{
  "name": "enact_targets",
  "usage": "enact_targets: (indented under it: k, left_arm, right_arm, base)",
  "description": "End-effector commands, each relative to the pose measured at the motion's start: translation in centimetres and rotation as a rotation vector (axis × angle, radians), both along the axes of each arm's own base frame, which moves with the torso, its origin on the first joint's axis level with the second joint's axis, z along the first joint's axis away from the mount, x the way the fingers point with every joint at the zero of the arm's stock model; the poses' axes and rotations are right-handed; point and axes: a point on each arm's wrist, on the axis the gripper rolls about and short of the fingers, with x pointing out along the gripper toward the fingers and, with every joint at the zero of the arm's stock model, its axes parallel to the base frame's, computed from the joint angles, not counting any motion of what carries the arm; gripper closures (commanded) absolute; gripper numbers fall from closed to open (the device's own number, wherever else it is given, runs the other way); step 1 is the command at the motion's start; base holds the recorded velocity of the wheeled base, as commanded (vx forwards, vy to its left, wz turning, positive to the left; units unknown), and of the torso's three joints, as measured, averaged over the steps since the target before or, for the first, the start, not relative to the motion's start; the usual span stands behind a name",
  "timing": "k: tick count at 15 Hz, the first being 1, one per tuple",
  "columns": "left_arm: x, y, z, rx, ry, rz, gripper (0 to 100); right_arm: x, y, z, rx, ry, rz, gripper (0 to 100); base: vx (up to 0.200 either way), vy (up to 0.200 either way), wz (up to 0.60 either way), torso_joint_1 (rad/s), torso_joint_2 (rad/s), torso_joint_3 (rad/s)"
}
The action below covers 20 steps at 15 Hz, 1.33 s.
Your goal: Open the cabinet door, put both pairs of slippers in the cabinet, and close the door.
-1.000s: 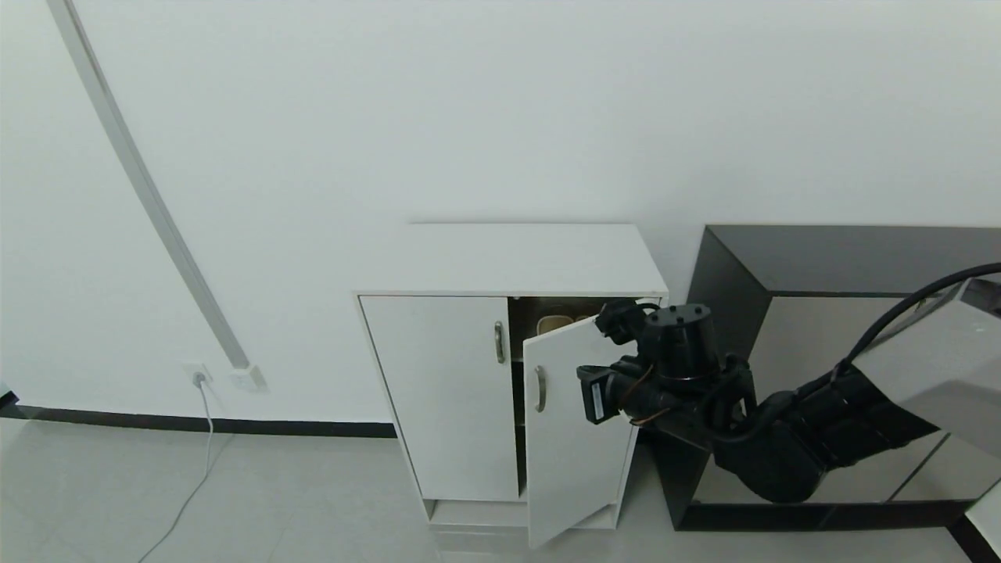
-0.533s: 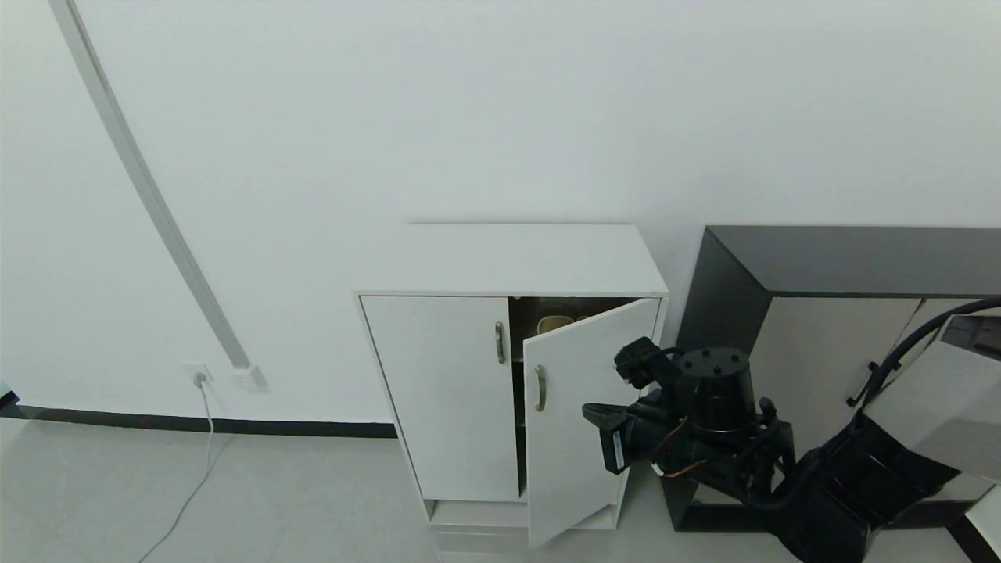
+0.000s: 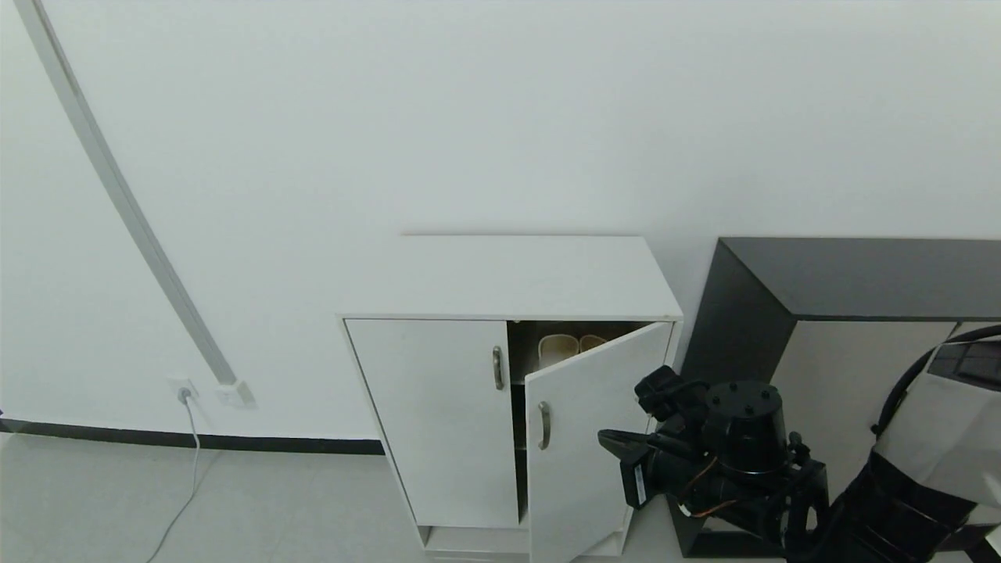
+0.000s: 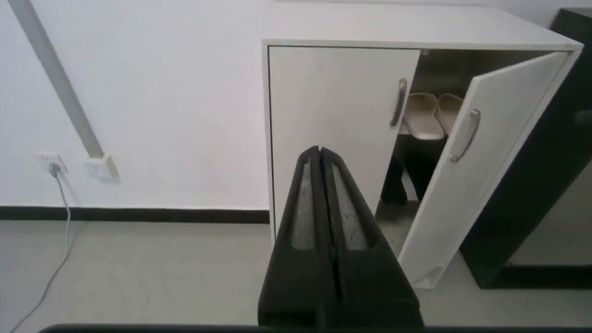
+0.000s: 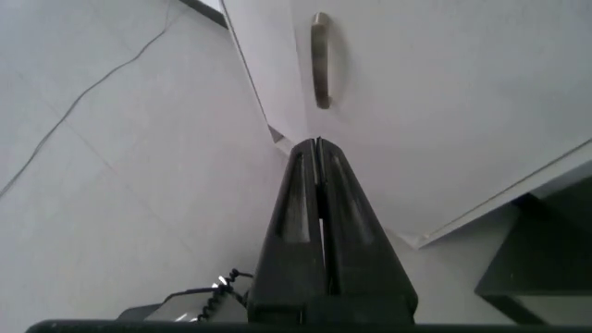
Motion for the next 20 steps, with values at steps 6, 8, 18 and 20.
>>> enact_targets:
  k: [6, 8, 18, 20]
  left_arm:
    - [0.0, 0.0, 0.0, -0.002, 0.001, 0.001, 100]
    - [0.0, 0.0, 0.0, -0.002, 0.001, 0.002, 100]
    - [0.0, 0.0, 0.0, -0.002, 0.001, 0.002, 100]
    - [0.0, 0.0, 0.0, -0.002, 0.001, 0.001, 100]
  right_arm:
    - [0.8, 0.6, -1.0, -0.003, 0.003, -0.001, 100]
    - [1.7, 1.2, -1.0, 0.01, -0.01, -0.006, 100]
    - [6.5, 2.2, -2.9, 0.001, 0.001, -0.06, 100]
    - [7.3, 2.3, -3.1, 0.002, 0.0, -0.072, 100]
  base:
    - [0.033, 0.0, 0.0, 0.0, 0.0, 0.0]
    - [0.0, 0.0, 0.0, 0.0, 0.0, 0.0]
    - [0.0, 0.0, 0.0, 0.0, 0.0, 0.0]
    - [0.0, 0.0, 0.0, 0.0, 0.0, 0.0]
